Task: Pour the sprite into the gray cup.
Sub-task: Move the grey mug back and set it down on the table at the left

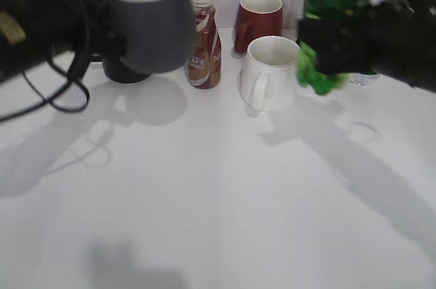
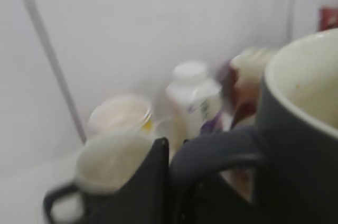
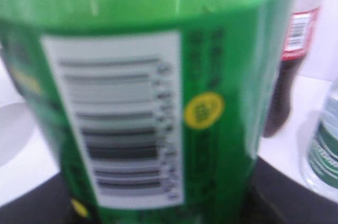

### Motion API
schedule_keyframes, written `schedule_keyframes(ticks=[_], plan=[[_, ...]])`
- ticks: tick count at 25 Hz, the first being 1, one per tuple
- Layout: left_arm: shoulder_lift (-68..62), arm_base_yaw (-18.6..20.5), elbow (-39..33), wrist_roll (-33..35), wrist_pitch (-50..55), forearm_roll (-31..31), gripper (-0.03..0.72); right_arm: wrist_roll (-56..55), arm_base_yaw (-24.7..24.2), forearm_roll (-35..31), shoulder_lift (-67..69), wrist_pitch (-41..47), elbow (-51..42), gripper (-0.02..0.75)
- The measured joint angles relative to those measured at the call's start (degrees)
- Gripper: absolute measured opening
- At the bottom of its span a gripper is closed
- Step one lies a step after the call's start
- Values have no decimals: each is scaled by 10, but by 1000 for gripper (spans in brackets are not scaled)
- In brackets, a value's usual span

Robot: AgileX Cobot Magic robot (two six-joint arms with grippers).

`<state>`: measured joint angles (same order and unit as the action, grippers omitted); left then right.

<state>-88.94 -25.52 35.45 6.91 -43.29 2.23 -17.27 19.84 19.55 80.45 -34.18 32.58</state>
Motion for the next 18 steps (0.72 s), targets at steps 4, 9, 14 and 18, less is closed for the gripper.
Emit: schedule_keyframes(ticks=[4,9,14,18], plan=[[-71,21,-68,0,-117,37,44,-4,-17,-11,0,-6,-20,367],[-143,47,-76,1,-154,49,44,-5,-17,-7,0,-19,-21,367],[-182,56,-76,0,-197,46,44,-5,-17,-7,0,-20,-21,367],[-208,58,-76,-1,-215,44,43,-5,-17,-7,0,-20,-21,367]])
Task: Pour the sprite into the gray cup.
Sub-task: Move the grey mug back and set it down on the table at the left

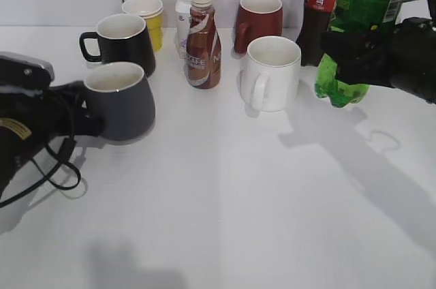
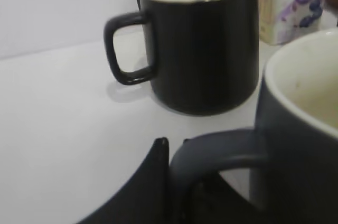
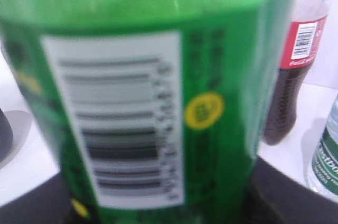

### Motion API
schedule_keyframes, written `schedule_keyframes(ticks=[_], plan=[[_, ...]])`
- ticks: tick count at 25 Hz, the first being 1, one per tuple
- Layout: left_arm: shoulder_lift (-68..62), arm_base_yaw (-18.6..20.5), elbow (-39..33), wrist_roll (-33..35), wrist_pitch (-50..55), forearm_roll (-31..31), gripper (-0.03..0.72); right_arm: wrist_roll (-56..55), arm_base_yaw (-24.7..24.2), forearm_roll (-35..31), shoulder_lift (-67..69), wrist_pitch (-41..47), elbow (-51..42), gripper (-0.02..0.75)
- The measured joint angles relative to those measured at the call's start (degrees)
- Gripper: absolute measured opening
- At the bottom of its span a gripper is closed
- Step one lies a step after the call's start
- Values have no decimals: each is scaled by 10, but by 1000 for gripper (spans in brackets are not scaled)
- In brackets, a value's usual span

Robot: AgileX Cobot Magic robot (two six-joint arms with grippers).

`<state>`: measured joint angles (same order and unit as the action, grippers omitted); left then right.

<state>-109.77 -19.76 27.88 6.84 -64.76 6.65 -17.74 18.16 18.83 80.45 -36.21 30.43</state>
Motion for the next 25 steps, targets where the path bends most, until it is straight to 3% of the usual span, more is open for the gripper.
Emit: schedule_keyframes(ticks=[5,12,19,25], plan=[[-6,0,1,-4,-7,-1,60,-2,0,0,0,0,0,367],[11,0,-26,-10,-7,-4,219,-7,0,0,0,-1,0,367],[62,1,-58,-10,20,-10,237,2,0,-20,2,-1,-2,367],[130,1,-109,-10,40,-15,239,91,0,-79,50,-35,-20,367]])
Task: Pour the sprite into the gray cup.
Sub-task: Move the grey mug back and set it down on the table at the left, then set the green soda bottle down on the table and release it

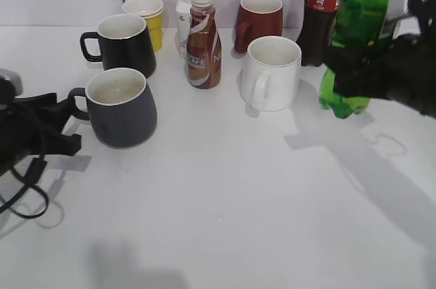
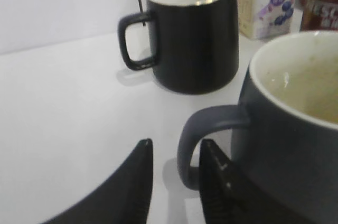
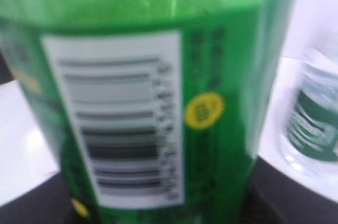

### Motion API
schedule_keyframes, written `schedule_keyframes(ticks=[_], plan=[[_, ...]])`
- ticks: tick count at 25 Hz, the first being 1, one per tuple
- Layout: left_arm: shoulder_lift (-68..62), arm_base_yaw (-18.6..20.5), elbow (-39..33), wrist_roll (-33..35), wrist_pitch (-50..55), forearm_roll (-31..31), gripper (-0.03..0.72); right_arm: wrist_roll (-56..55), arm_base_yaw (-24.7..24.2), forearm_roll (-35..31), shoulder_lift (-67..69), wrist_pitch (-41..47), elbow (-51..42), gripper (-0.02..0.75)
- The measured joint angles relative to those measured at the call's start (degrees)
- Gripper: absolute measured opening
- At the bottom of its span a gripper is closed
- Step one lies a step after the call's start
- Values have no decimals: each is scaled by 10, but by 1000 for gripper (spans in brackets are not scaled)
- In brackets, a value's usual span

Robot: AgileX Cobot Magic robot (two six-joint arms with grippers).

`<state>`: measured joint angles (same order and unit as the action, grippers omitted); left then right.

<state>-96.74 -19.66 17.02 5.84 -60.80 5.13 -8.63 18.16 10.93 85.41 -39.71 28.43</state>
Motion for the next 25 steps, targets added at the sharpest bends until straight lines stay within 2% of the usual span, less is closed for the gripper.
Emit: schedule_keyframes(ticks=[5,8,15,16,18,20,22,25], plan=[[56,0,-6,0,28,0,239,47,0,-72,75,-135,-31,367],[82,0,-6,0,38,-1,239,56,0,-86,125,-230,-56,367],[117,0,-6,0,45,-8,239,72,0,-86,191,-320,-90,368],[120,0,-6,0,46,-8,239,80,0,-85,191,-325,-93,397],[126,0,-6,0,51,-9,239,92,0,-85,191,-325,-98,522],[131,0,-6,0,53,-11,239,96,0,-85,193,-313,-101,610],[136,0,-6,-1,56,-15,239,99,0,-85,196,-303,-104,647],[141,0,-6,0,56,-25,239,102,0,-85,195,-301,-104,659]])
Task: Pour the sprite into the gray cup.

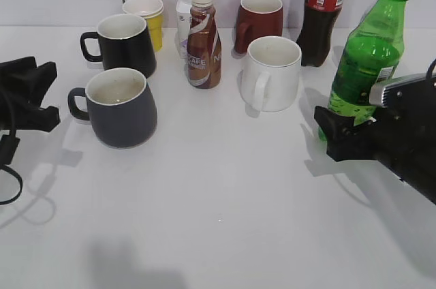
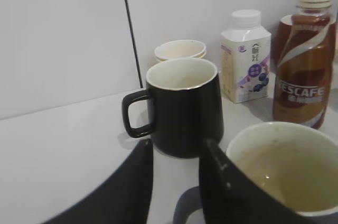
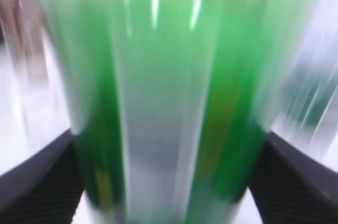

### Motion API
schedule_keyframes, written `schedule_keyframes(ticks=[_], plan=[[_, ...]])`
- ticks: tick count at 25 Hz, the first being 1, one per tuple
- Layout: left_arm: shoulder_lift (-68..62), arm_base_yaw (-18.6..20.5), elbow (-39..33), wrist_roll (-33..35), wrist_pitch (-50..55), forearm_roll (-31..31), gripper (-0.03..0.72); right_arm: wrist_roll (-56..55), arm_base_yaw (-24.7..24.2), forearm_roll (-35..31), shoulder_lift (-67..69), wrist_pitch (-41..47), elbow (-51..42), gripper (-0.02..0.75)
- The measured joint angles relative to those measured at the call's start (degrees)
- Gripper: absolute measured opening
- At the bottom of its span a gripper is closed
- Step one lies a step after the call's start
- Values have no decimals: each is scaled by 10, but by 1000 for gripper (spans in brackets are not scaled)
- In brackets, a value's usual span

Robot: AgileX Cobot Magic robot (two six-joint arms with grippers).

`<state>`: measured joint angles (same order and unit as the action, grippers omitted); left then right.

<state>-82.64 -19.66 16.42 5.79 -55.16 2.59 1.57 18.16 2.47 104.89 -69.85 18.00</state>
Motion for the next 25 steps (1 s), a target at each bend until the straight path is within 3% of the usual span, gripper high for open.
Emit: schedule_keyframes(ticks=[8,15,20,25], plan=[[46,-2,0,0,26,-8,239,29,0,-2,-141,8,1,661],[149,-2,4,0,140,-35,239,32,0,10,-331,223,92,661],[309,-2,104,0,477,-36,257,11,0,39,-461,478,228,661],[465,-2,215,0,747,-26,358,5,0,39,-570,728,294,643]])
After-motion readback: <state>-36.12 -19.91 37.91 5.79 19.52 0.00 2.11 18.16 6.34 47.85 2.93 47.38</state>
